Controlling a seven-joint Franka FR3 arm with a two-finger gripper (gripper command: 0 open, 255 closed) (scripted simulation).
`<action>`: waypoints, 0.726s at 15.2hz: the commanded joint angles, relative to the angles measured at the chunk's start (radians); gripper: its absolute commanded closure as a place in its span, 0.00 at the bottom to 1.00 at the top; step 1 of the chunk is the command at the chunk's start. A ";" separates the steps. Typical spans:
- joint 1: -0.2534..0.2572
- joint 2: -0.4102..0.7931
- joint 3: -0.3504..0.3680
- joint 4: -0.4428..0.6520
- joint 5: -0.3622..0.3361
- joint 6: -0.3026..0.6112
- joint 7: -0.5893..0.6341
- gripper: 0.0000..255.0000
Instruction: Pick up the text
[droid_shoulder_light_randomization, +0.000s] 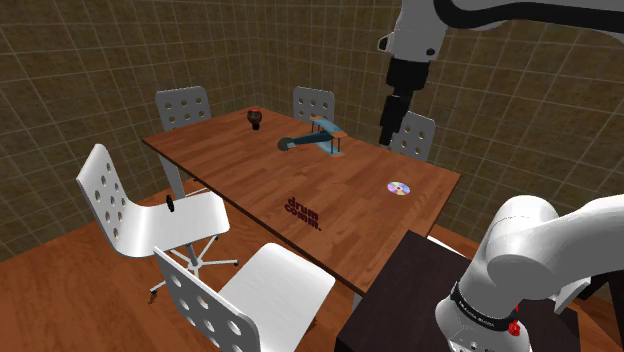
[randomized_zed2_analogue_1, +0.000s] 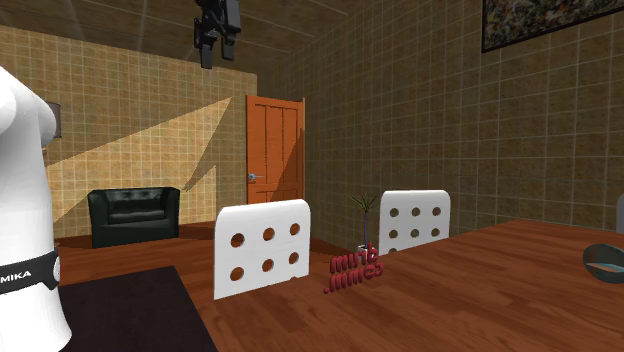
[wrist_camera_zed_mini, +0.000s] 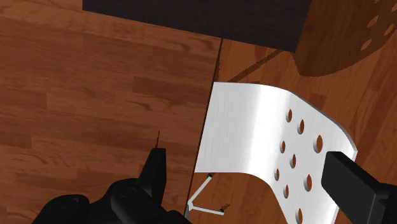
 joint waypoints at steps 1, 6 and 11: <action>0.000 0.000 0.000 0.000 0.000 0.000 0.000 0.00; -0.011 0.121 0.006 -0.042 -0.006 0.156 0.006 0.00; -0.022 0.268 0.012 -0.051 -0.013 0.304 0.014 0.00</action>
